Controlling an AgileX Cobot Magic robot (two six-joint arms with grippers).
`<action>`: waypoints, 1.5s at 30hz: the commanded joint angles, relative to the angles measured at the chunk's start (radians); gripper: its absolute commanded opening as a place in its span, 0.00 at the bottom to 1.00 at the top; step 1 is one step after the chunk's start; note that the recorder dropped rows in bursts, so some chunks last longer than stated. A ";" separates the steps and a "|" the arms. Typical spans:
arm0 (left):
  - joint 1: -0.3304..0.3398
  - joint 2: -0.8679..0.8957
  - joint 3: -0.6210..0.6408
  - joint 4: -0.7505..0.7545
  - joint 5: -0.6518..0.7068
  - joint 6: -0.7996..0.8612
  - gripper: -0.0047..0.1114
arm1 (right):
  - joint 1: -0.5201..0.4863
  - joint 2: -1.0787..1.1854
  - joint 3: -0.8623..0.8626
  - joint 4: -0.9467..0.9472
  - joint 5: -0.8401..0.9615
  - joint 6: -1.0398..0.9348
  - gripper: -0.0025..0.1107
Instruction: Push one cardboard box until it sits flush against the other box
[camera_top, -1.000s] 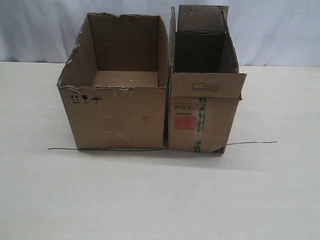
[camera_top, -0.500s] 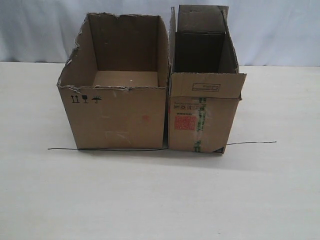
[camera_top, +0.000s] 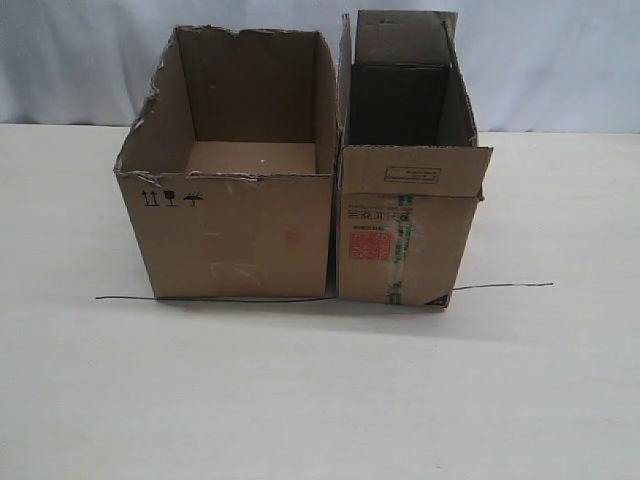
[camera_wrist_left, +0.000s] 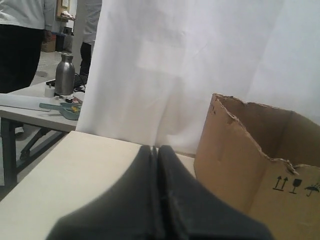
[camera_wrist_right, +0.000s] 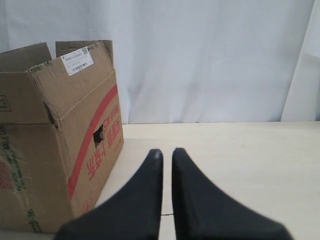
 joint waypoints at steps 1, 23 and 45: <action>-0.003 -0.004 0.003 0.190 0.004 -0.196 0.04 | 0.005 -0.003 0.005 0.002 0.000 0.000 0.07; -0.003 -0.004 0.003 0.193 0.025 -0.185 0.04 | 0.005 -0.003 0.005 0.002 0.000 0.000 0.07; -0.003 -0.004 0.003 0.193 0.025 -0.185 0.04 | 0.005 -0.003 0.005 0.002 0.000 0.000 0.07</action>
